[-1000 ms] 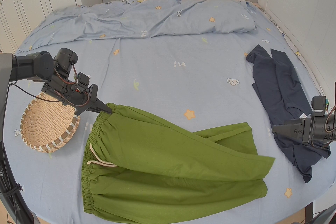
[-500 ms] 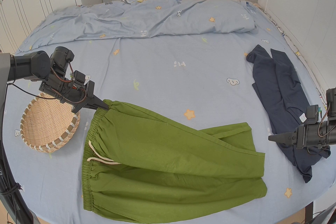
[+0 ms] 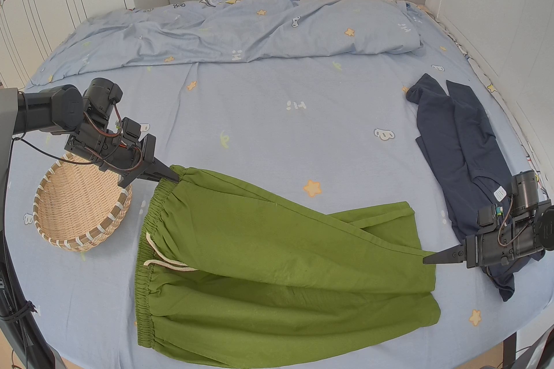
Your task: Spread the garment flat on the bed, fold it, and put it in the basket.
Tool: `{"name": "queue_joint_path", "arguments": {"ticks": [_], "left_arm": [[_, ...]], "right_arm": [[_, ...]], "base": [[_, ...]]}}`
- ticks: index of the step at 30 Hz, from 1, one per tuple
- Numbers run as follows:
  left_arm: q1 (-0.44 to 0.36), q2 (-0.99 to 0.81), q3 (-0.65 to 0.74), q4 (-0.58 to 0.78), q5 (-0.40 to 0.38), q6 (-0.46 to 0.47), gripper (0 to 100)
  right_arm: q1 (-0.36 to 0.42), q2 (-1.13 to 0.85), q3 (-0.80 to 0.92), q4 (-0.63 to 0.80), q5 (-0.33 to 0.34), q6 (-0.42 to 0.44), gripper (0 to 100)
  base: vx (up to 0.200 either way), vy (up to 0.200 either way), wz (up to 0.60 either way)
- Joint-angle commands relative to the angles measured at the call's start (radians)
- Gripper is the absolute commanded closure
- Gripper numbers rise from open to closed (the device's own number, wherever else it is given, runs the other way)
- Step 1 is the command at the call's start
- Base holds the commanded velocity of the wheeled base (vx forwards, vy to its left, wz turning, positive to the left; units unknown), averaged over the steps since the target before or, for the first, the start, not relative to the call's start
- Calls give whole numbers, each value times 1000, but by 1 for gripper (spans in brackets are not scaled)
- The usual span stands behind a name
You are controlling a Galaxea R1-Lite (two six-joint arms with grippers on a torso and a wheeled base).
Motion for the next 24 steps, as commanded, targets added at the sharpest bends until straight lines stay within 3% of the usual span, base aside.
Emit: {"name": "queue_joint_path", "arguments": {"ticks": [1, 23, 24], "left_arm": [[-1, 2, 0, 0, 0, 0, 100], [-2, -2, 2, 5, 0, 0, 100], [-2, -4, 2, 6, 0, 0, 100]], "right_arm": [[2, 79, 7, -33, 1, 1, 0], [23, 149, -13, -138, 2, 27, 0], [23, 160, -14, -139, 2, 27, 100]], "base": [[0, 0, 0], [0, 0, 0], [0, 0, 0]]}}
